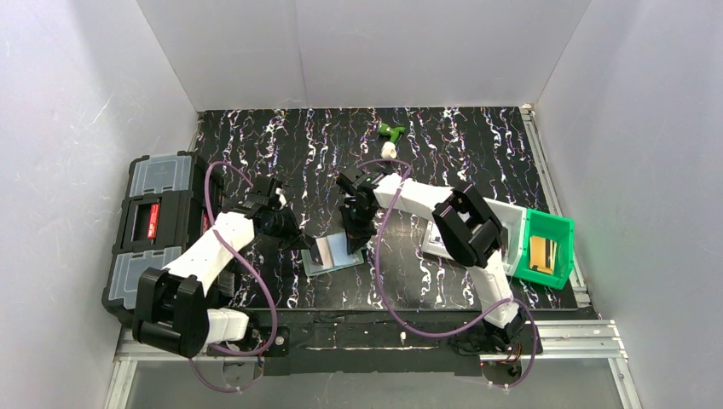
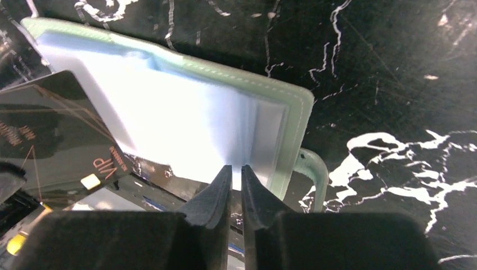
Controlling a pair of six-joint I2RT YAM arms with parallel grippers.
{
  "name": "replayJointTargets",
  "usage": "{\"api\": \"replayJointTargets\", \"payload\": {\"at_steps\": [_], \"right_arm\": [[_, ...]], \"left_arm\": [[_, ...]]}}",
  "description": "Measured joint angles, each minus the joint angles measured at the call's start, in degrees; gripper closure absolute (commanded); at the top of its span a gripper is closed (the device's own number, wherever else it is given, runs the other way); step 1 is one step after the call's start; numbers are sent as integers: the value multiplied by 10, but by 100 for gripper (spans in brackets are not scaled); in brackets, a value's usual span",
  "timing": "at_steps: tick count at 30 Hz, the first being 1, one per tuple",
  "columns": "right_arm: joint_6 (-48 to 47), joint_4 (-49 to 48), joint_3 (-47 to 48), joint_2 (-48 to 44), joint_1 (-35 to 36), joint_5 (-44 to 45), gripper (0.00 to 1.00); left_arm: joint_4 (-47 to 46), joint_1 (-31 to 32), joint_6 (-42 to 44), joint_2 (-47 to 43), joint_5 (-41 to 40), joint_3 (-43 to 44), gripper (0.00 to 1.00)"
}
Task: Take the credit cards out of the card holder
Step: Remove the credit card from the card holder, then place the credit card in the storage box.
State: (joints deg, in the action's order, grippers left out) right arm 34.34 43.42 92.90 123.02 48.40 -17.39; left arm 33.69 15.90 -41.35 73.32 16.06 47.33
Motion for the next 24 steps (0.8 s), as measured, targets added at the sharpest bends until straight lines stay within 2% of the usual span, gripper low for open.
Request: {"api": "replayJointTargets", "payload": {"at_steps": [6, 10, 17, 24], "right_arm": [[4, -4, 5, -59, -3, 9, 33], [19, -47, -15, -130, -15, -10, 19], [86, -202, -152, -262, -88, -100, 13], [174, -356, -244, -315, -142, -190, 16]], "left_arm": [[15, 0, 4, -24, -2, 10, 100], [14, -1, 1, -43, 7, 22, 100], [-58, -18, -60, -77, 86, 26, 100], [-248, -23, -187, -77, 185, 17, 100]]}}
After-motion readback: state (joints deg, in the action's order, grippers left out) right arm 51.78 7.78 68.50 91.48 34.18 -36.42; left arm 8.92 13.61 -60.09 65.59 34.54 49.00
